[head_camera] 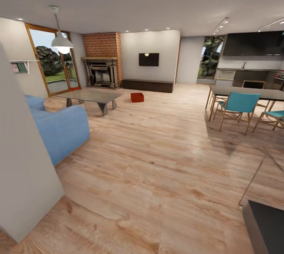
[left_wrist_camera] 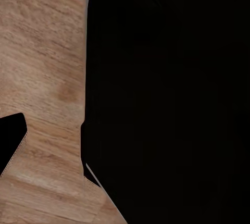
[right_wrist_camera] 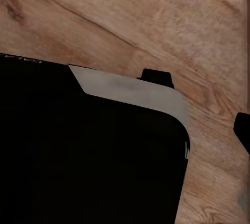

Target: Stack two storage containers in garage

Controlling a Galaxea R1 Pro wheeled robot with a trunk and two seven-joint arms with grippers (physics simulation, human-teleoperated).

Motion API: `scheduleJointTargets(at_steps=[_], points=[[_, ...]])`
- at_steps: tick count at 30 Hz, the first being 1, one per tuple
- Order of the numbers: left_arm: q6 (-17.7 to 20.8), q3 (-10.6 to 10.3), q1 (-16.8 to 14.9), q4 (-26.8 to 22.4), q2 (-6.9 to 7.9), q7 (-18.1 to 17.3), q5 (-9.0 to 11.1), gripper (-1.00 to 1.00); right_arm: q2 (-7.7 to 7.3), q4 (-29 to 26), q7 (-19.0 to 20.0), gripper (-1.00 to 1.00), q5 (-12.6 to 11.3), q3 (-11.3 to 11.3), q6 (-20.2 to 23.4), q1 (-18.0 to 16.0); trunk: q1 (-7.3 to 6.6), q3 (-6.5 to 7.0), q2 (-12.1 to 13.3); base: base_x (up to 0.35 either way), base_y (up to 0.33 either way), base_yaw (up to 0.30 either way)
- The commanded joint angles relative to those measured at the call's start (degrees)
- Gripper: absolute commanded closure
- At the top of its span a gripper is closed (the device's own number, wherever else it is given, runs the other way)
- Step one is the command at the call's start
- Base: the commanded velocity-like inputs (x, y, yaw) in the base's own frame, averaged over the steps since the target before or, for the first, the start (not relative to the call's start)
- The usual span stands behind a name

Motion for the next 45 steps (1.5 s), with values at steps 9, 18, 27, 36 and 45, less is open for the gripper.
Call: scheduleJointTargets(at_steps=[9, 18, 27, 36, 45], points=[[0.0, 0.0, 0.0, 0.0, 0.00, 0.0, 0.5, -1.00, 0.03, 0.2, 0.2, -1.00, -0.7, 0.4, -0.3, -0.1, 0.03, -0.05, 0.0, 0.322, 0.000, -0.126], [0.0, 0.0, 0.0, 0.0, 0.00, 0.0, 0.5, -1.00, 0.03, 0.2, 0.1, -1.00, -0.6, 0.4, -0.3, -0.1, 0.03, -0.05, 0.0, 0.322, 0.000, -0.061], [0.0, 0.0, 0.0, 0.0, 0.00, 0.0, 0.5, -1.00, 0.03, 0.2, 0.1, -1.00, -0.6, 0.4, -0.3, -0.1, 0.03, -0.05, 0.0, 0.322, 0.000, -0.001], [0.0, 0.0, 0.0, 0.0, 0.00, 0.0, 0.5, -1.00, 0.03, 0.2, 0.2, -1.00, -0.6, 0.5, -0.3, -0.1, 0.03, -0.05, 0.0, 0.322, 0.000, 0.000], [0.0, 0.0, 0.0, 0.0, 0.00, 0.0, 0.5, -1.00, 0.03, 0.2, 0.1, -1.00, -0.6, 0.4, -0.3, -0.1, 0.03, -0.05, 0.0, 0.322, 0.000, 0.000]])
